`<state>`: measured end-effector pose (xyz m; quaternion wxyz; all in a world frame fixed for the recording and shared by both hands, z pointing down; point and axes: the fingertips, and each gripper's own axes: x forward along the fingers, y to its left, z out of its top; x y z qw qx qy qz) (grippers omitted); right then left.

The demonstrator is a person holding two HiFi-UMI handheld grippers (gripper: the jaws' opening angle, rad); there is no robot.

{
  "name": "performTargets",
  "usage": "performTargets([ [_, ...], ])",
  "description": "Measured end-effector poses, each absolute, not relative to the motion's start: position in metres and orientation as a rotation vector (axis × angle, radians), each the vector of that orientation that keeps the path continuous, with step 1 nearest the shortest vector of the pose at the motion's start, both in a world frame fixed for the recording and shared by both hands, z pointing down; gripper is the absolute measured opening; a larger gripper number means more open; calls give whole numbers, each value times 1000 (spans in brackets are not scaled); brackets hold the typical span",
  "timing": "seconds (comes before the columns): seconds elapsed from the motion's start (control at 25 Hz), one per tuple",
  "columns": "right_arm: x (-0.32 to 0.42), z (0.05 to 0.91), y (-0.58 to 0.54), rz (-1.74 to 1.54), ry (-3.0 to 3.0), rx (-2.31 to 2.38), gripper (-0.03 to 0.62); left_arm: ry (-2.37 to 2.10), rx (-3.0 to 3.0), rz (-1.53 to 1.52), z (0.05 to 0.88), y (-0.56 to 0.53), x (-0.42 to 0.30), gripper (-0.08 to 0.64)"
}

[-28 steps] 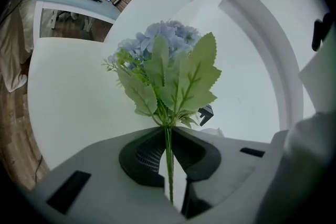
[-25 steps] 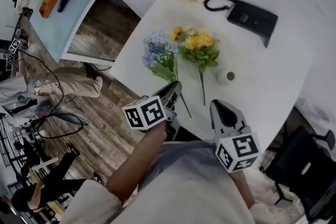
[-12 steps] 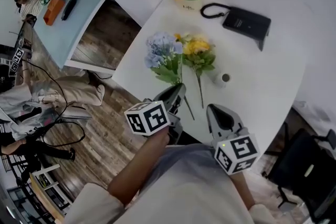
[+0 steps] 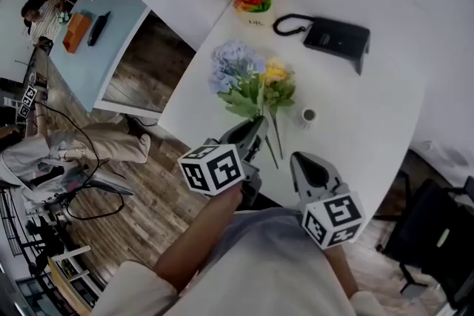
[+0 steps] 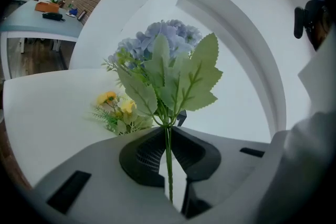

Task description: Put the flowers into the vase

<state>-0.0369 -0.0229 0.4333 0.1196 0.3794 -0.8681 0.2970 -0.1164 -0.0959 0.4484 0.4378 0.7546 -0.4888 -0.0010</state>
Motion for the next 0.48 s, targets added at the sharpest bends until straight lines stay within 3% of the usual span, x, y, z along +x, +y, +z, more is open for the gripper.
performTargets([
  [0.48,-28,417,-35,794,-2545,1172,23,-1188,2014,29,413,-113,-90,43],
])
